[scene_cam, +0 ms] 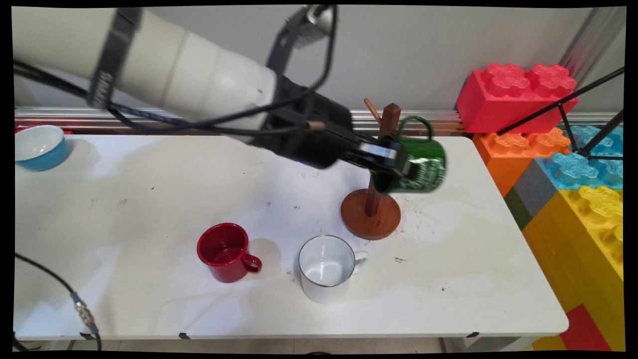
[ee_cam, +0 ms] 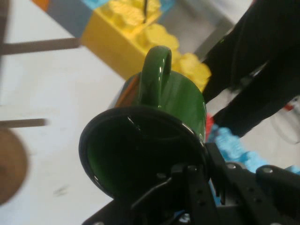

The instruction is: Place the picked object on the table

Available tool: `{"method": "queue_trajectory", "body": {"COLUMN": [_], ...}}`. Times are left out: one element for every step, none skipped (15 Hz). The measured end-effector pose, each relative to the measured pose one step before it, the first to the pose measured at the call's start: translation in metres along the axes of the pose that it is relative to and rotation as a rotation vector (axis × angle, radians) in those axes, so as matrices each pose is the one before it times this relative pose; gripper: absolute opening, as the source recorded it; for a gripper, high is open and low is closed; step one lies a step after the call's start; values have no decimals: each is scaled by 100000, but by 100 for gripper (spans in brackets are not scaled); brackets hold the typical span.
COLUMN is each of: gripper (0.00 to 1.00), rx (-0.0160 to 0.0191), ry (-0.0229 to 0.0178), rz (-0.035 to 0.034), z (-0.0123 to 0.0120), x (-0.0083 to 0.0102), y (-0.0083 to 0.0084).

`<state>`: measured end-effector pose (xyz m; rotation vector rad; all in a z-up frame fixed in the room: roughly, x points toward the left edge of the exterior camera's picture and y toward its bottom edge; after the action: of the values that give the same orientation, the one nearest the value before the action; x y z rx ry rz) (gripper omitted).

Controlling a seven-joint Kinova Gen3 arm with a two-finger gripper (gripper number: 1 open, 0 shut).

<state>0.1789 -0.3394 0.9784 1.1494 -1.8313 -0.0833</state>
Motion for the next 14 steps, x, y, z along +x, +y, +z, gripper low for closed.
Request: {"method": "queue_trajectory", "body": {"gripper": [0, 0, 0, 0, 0, 0, 0, 0, 0, 0, 0, 0, 0, 0], "rx": [3471, 2495, 2365, 2089, 211, 729, 2924, 5349, 1428, 1898, 1131, 1607, 1054, 1575], "ry": [-2770, -2477, -3002, -5740, -5733, -3111, -4365, -5047, -1566, -2304, -1592, -2200, -1381, -1986], "rz": [3613, 2117, 2270, 4886, 6350, 3165, 3277, 3702, 1260, 1722, 1133, 1985, 1475, 2084], "z": [-1289, -751, -623, -1195, -1363, -770, -1120, -1297, -256, -267, -91, -93, -9, -2], "x": [529, 204, 111, 15, -177, -129, -129, -340, -113, -170, -133, -138, -46, -113], "y": [-935, -738, -794, -1146, -640, -341, -820, -1609, -508, -748, -462, -612, -367, -545]}}
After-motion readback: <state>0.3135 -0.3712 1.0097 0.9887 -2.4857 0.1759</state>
